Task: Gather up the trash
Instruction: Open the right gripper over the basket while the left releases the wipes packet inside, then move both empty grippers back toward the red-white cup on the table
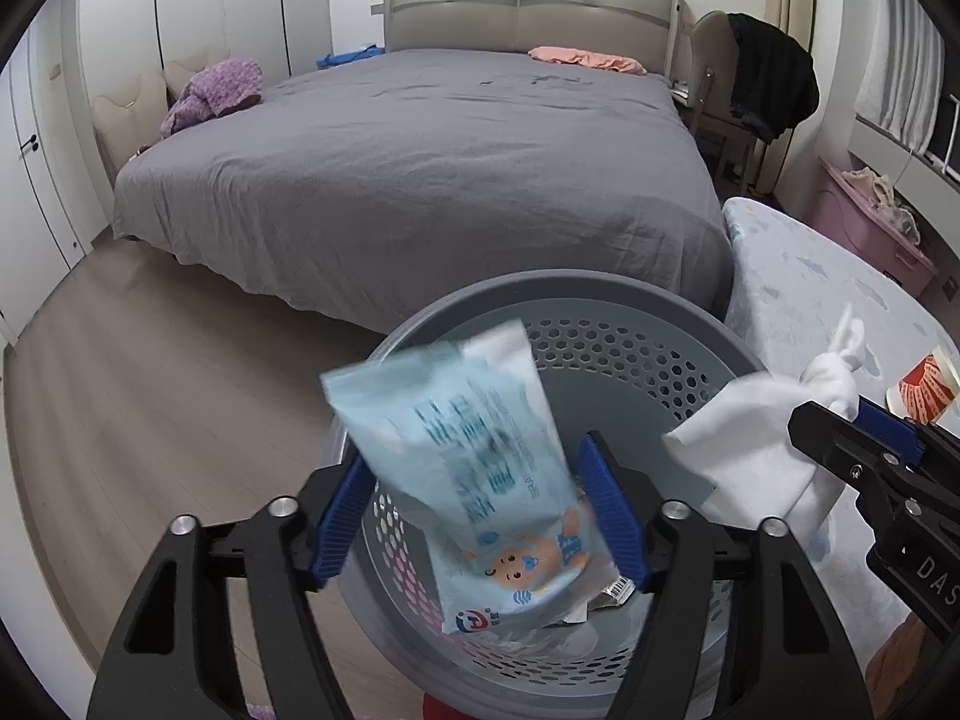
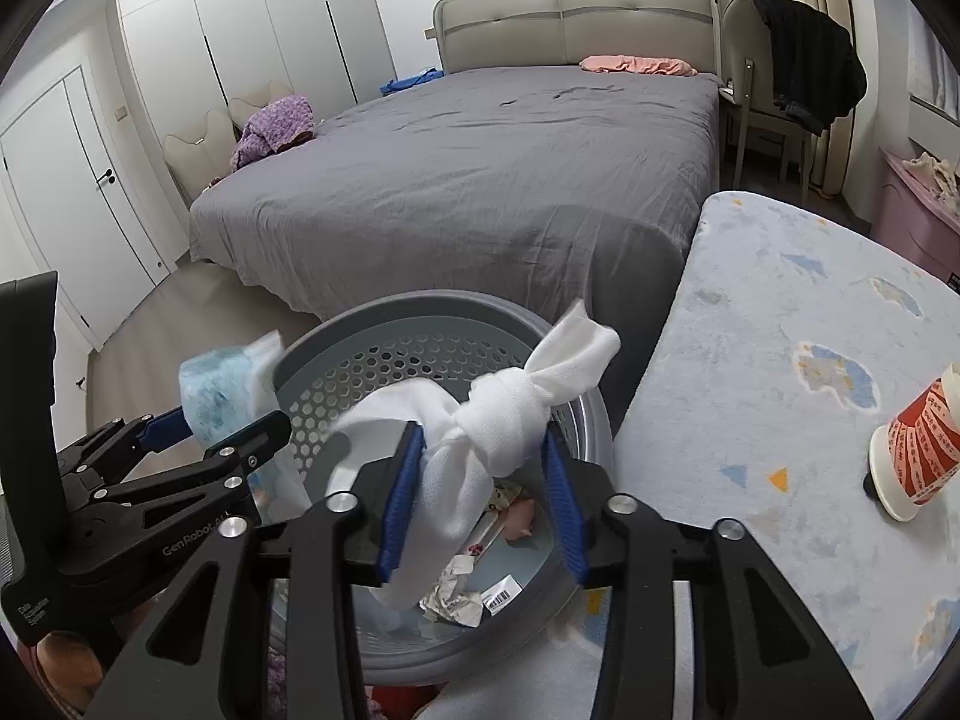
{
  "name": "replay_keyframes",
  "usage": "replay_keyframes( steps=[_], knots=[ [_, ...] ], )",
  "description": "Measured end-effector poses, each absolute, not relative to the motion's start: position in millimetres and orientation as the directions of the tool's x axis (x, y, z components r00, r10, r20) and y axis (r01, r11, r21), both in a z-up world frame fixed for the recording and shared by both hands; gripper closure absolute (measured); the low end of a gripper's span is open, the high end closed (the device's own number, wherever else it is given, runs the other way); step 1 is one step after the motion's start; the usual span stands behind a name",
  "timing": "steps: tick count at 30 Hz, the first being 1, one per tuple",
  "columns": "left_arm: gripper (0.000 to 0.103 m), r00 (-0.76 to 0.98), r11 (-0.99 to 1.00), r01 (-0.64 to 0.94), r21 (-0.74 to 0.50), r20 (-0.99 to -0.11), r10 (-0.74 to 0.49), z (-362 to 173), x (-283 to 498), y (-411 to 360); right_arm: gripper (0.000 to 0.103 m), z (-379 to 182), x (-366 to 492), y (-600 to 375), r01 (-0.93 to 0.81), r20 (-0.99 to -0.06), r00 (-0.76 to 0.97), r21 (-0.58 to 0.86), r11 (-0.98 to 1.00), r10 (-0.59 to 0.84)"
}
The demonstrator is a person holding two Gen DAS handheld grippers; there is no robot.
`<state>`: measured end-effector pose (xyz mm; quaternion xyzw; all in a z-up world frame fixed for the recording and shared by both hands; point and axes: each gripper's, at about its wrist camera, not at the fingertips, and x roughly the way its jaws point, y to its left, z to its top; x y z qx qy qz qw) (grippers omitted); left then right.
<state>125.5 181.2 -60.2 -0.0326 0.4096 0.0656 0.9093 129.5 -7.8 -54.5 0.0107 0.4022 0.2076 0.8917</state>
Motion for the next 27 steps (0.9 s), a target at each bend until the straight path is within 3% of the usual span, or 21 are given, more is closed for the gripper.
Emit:
replay_keyframes(
  steps=[2, 10, 27],
  knots=[
    [0.028, 0.658, 0.988, -0.154, -0.006, -0.746, 0.098, -59.7, 124.4, 182.8, 0.05, -53.3, 129.9, -9.2, -0.364, -0.706, 0.595, 0.189, 0.912, 0.384],
    [0.02, 0.66, 0.986, -0.169, 0.008, -0.742, 0.119, -59.3, 124.0, 184.3, 0.05, -53.4, 128.5, -12.4, -0.356, -0.706, 0.598, 0.191, 0.915, 0.38],
    [0.015, 0.657, 0.984, -0.178, 0.012, -0.743, 0.128, -59.3, 124.7, 186.6, 0.05, -56.2, 125.8, -17.1, -0.342, -0.711, 0.597, 0.194, 0.92, 0.372]
  ],
)
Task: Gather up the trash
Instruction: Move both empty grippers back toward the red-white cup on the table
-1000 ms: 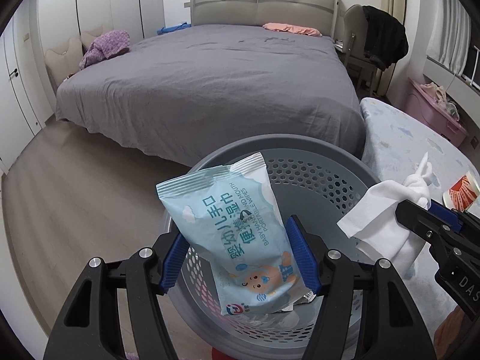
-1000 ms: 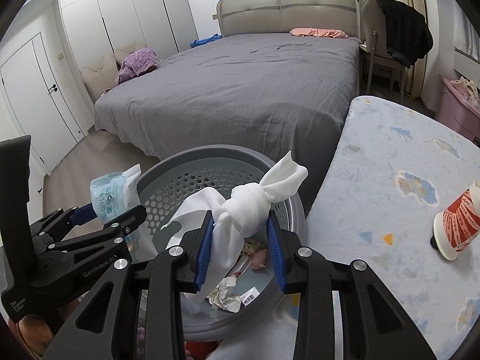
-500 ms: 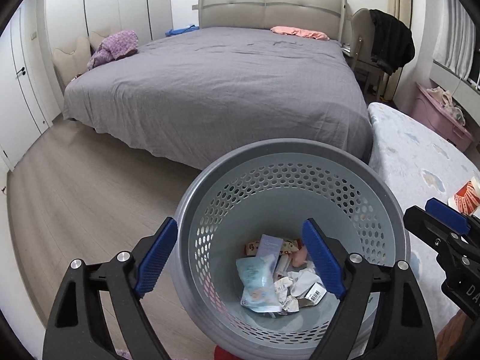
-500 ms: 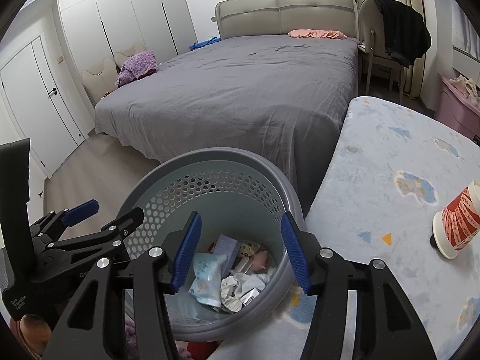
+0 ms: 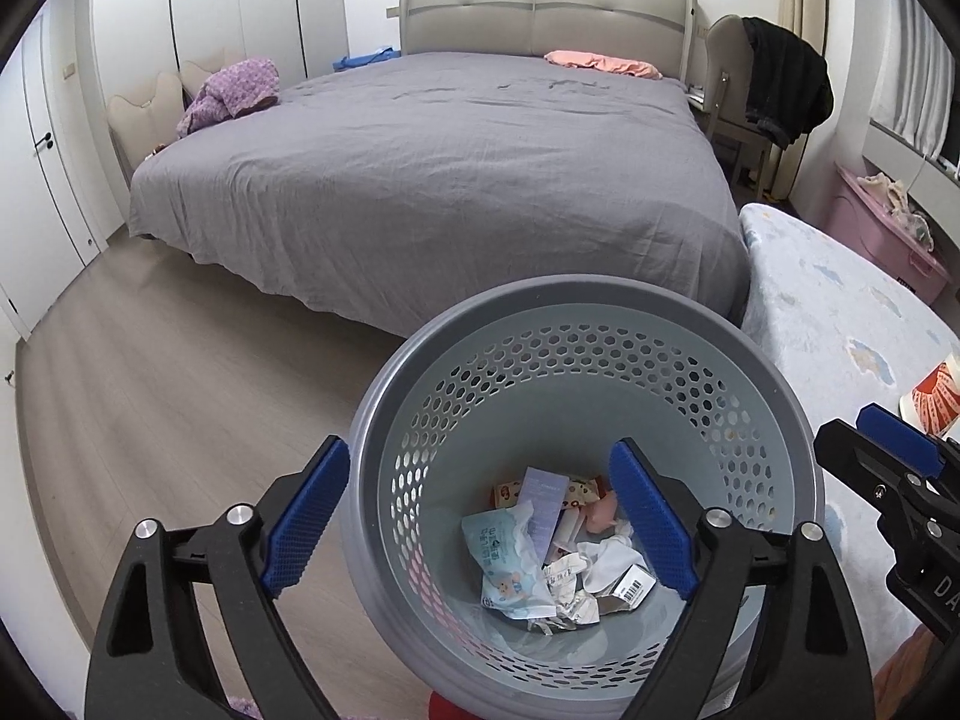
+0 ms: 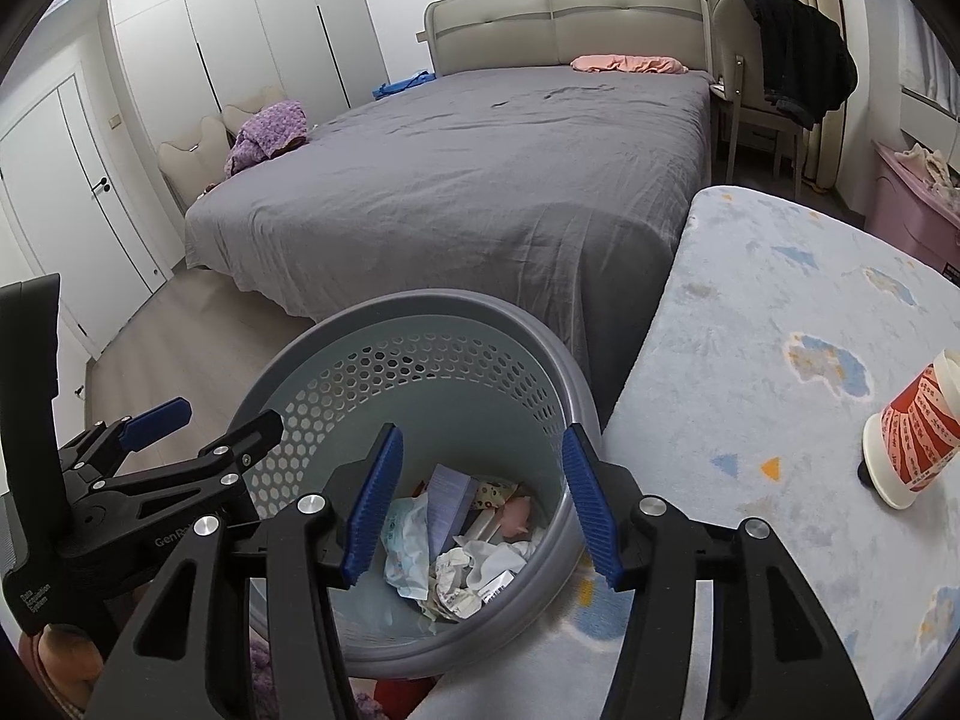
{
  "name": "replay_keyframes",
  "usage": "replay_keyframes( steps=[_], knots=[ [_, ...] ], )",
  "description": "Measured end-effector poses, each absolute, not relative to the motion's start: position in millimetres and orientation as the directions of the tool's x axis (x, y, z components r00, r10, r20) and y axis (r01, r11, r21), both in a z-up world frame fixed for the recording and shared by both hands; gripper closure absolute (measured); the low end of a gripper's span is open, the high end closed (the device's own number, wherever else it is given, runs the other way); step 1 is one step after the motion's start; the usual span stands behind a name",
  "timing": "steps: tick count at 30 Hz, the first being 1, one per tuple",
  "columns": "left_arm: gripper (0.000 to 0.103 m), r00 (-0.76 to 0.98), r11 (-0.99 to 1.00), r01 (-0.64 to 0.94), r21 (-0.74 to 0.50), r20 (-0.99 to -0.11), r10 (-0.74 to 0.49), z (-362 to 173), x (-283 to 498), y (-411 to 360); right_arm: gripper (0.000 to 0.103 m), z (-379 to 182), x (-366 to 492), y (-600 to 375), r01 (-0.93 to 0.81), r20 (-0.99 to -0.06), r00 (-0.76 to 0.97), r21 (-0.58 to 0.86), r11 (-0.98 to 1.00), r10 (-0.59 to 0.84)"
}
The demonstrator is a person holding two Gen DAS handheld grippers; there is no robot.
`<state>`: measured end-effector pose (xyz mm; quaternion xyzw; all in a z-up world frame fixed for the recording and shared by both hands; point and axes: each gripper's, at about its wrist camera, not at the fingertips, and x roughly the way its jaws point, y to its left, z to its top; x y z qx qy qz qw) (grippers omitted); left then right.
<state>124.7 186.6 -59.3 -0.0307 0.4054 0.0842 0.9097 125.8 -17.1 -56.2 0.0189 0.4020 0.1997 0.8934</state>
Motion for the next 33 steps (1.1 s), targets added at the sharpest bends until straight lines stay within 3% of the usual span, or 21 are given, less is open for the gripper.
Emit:
replay_keyframes(
  steps=[15, 33],
  knots=[
    [0.01, 0.679, 0.991, -0.134, 0.015, -0.727, 0.103, -48, 122, 162, 0.047, -45, 109, -50, -0.28, -0.696, 0.633, 0.202, 0.939, 0.339],
    [0.007, 0.722, 1.0, -0.022, 0.011, -0.691, 0.023, -31, 115, 90, 0.04, -41, 70, -165, -0.063, -0.682, 0.711, 0.184, 0.981, 0.174]
  ],
)
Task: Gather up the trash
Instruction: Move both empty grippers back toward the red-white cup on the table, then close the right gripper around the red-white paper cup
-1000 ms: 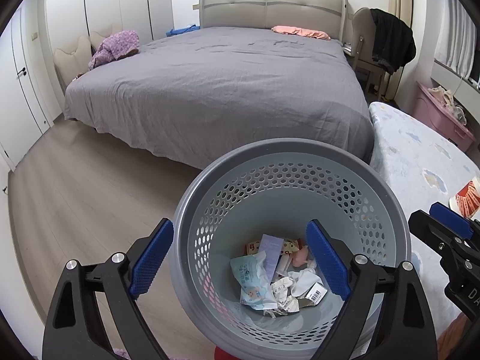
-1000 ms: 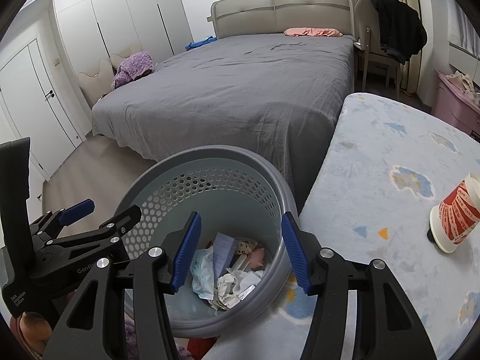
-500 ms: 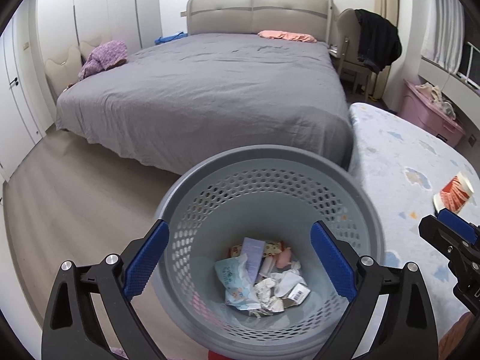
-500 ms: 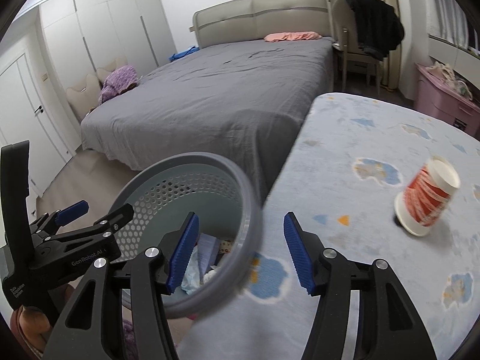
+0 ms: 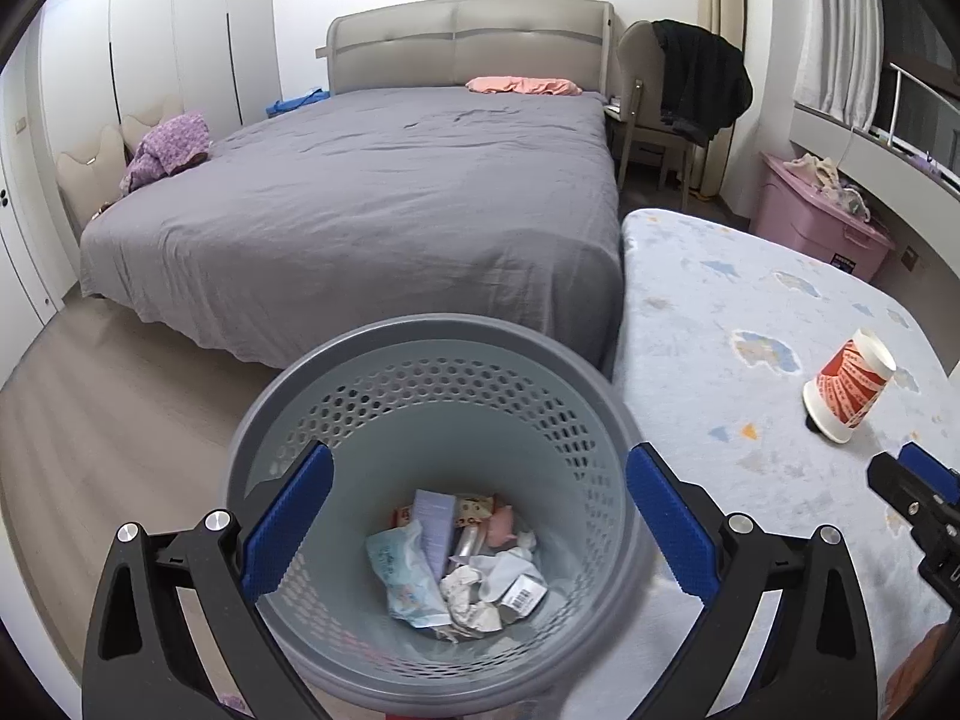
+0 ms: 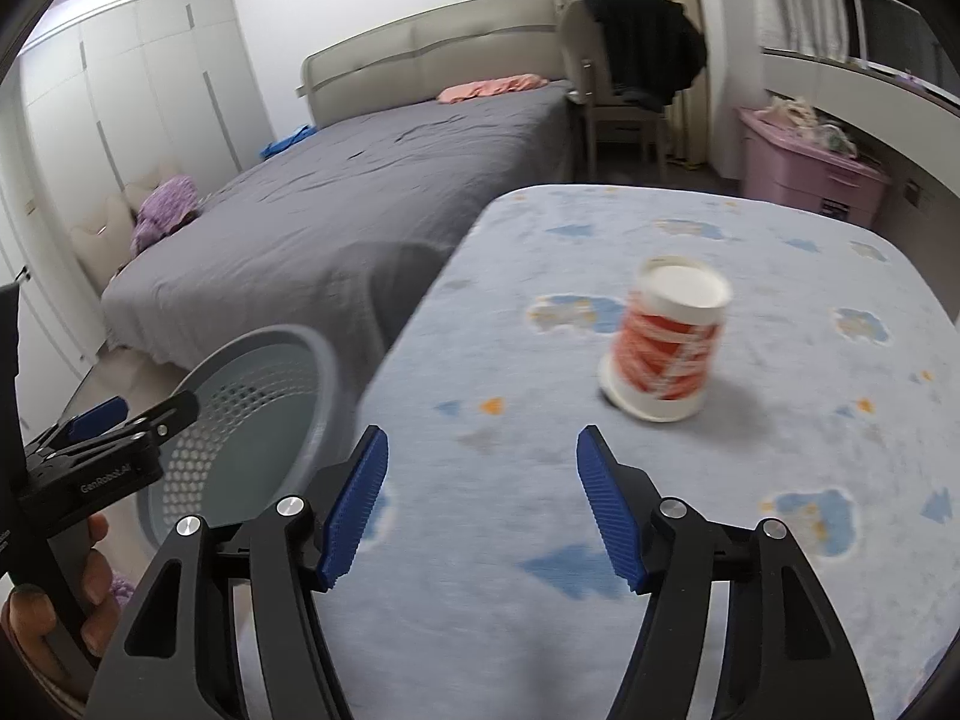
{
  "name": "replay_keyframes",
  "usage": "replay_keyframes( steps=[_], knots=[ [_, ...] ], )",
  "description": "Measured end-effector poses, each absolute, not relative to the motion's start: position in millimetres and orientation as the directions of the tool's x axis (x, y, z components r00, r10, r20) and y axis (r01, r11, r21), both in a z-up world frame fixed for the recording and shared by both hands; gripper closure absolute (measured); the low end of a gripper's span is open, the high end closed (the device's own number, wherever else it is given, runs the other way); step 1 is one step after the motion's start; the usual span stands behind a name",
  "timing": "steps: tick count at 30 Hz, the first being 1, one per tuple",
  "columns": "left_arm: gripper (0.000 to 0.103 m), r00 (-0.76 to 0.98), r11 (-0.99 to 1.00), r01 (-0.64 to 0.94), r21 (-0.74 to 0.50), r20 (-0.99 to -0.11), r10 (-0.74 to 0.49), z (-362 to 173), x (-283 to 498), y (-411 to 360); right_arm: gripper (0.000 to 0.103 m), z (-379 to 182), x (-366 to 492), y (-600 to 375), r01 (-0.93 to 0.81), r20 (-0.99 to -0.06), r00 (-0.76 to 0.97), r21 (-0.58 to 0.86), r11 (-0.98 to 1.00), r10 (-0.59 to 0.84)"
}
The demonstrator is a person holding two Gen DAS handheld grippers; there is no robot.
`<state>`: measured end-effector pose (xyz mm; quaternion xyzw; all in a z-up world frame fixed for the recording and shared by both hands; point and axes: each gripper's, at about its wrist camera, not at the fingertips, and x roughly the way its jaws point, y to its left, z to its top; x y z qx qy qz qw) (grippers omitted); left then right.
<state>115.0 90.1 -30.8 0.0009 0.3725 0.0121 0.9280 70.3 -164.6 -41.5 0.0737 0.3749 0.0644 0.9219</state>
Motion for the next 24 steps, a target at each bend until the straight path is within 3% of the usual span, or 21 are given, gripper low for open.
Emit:
replay_keyframes(
  steps=[10, 24],
  knots=[
    [0.007, 0.728, 0.999, 0.025, 0.025, -0.686, -0.002, -28, 114, 56, 0.037, -42, 77, -218, 0.011, -0.67, 0.738, 0.143, 0.99, 0.088],
    [0.007, 0.704, 0.997, 0.066, 0.05, -0.71, -0.01, -37, 124, 30, 0.036, -66, 139, -243, 0.047, -0.696, 0.715, 0.15, 0.988, 0.071]
  ],
)
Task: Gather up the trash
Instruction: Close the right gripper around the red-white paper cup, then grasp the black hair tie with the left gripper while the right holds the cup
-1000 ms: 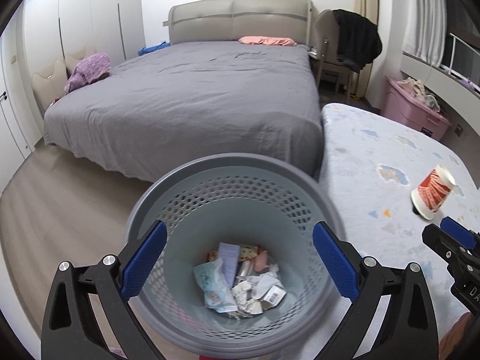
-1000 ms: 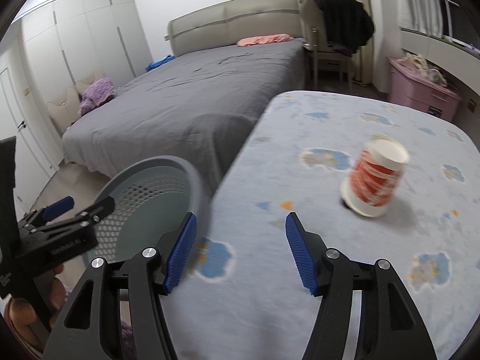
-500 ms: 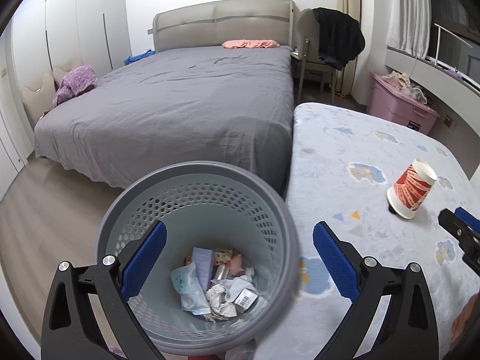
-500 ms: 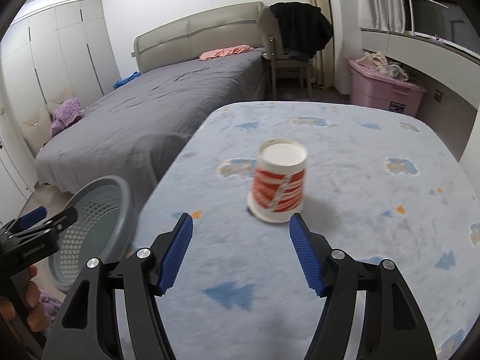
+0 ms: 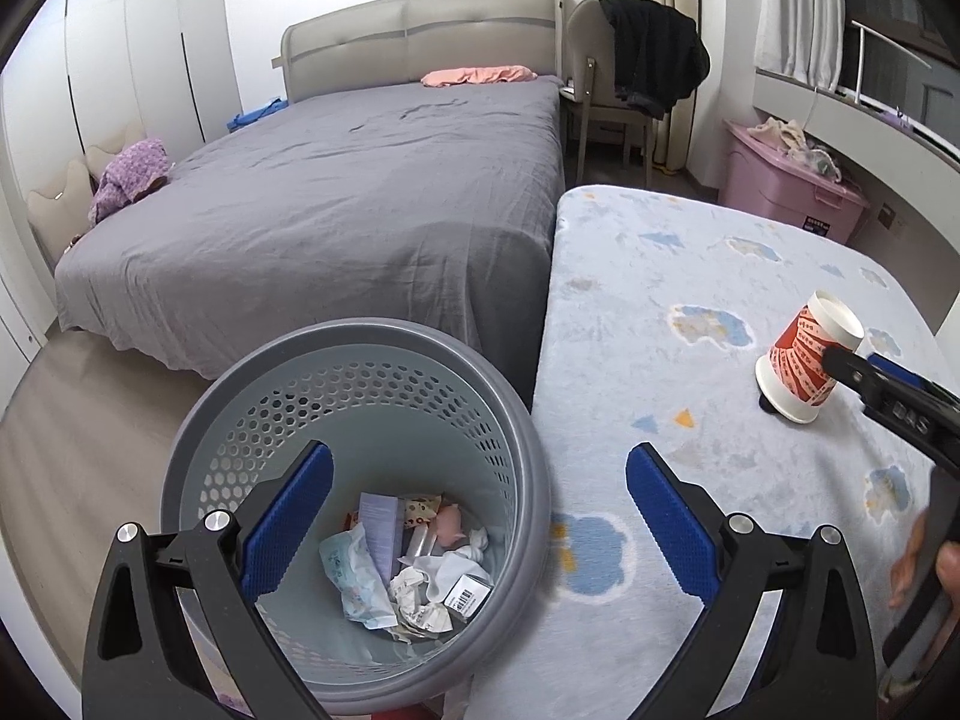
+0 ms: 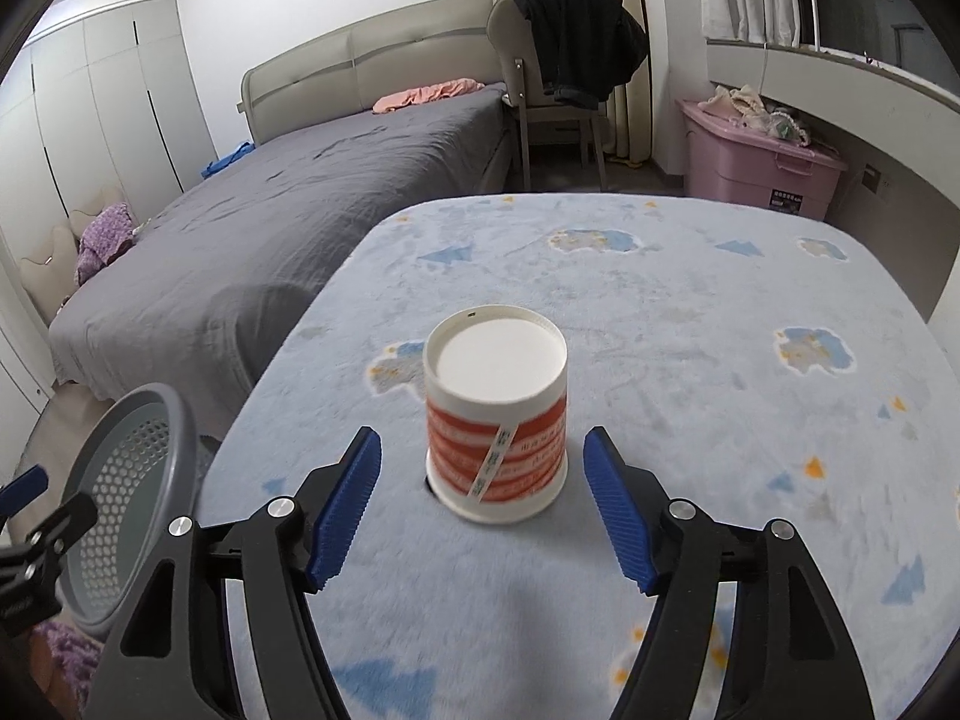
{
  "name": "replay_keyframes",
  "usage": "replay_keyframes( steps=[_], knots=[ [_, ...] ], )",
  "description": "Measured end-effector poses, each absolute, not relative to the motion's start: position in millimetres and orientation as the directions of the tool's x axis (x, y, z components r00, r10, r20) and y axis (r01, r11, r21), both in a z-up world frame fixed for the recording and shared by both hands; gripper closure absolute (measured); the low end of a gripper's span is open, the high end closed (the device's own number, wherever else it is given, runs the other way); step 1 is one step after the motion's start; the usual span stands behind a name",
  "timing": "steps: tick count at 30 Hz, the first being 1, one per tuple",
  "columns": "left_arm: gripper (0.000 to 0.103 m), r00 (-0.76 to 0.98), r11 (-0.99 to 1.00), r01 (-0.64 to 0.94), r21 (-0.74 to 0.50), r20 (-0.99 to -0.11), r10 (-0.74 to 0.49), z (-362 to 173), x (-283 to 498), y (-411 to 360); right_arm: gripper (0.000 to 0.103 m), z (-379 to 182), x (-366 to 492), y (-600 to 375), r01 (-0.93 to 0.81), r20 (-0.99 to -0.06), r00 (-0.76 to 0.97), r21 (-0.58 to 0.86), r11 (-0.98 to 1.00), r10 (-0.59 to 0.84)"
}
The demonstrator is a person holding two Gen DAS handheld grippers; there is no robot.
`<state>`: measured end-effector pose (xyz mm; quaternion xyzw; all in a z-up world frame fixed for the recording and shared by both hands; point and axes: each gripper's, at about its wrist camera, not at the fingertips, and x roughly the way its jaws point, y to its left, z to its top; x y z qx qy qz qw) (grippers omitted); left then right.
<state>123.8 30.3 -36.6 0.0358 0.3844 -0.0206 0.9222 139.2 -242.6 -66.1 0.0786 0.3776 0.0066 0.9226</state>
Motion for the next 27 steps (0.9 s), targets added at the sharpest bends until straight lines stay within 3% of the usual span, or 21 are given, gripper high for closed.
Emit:
replay_keyframes(
  steps=[13, 17, 27],
  knots=[
    [0.007, 0.688, 0.996, 0.076, 0.051, -0.725, -0.015, -41, 129, 25, 0.036, -81, 168, -245, 0.051, -0.697, 0.713, 0.147, 0.988, 0.067],
    [0.007, 0.689, 0.996, 0.078, 0.053, -0.724, -0.015, -40, 128, 24, 0.045, -79, 168, -242, 0.043, -0.694, 0.716, 0.141, 0.989, 0.068],
    [0.007, 0.7, 0.995, 0.088, 0.055, -0.714, -0.022, -37, 123, 20, 0.045, -44, 145, -250, 0.037, -0.651, 0.756, 0.147, 0.988, 0.069]
  ],
)
